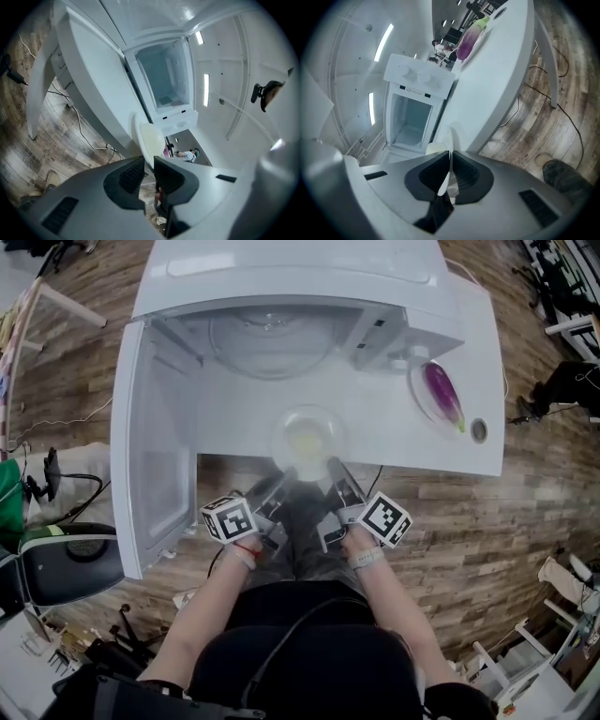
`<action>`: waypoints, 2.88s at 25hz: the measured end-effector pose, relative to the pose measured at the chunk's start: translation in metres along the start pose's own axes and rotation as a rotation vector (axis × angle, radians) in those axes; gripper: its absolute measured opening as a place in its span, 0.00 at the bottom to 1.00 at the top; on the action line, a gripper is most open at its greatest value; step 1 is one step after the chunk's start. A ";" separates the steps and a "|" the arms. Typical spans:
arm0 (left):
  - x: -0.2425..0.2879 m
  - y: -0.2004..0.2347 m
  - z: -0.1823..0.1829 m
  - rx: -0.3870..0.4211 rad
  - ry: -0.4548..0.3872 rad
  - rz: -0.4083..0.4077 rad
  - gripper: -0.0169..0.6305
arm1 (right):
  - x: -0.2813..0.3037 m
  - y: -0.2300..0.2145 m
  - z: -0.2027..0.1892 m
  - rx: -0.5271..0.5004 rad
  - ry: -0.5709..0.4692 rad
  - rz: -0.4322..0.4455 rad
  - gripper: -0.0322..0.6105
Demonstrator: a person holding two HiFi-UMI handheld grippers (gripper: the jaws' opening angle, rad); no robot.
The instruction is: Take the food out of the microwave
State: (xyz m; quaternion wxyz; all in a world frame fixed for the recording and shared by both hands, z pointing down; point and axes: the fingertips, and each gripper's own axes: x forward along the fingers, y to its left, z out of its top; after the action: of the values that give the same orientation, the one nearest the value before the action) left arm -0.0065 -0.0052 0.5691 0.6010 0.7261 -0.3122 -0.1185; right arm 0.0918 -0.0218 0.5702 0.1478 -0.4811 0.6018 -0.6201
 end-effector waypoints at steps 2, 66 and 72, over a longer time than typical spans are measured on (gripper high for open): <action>-0.001 -0.001 -0.002 0.001 0.009 -0.005 0.11 | 0.000 -0.001 0.001 -0.003 -0.008 -0.011 0.11; -0.003 -0.029 -0.010 0.314 0.104 0.035 0.06 | -0.003 0.020 -0.038 -0.149 0.122 0.034 0.11; -0.004 -0.037 0.002 0.419 0.105 0.049 0.04 | -0.006 0.034 -0.043 -0.495 0.195 0.046 0.10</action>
State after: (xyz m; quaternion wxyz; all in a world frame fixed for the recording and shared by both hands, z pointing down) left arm 0.0009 -0.0010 0.5327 0.4549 0.8327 -0.3158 0.0014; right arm 0.0480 0.0009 0.5452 -0.0189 -0.4269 0.7573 -0.4938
